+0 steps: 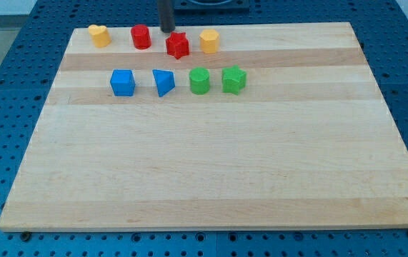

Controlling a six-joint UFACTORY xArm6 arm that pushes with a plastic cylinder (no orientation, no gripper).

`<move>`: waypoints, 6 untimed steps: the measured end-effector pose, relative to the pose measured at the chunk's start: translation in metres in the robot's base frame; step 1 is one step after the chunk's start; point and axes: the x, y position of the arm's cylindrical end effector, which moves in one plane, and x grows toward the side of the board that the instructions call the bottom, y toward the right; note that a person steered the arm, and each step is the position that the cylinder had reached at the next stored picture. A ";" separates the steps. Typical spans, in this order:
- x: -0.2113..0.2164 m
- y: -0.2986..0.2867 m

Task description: Move the red blocks to the left of the yellow hexagon

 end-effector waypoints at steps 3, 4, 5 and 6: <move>0.022 -0.064; 0.025 -0.053; 0.025 -0.049; 0.027 -0.049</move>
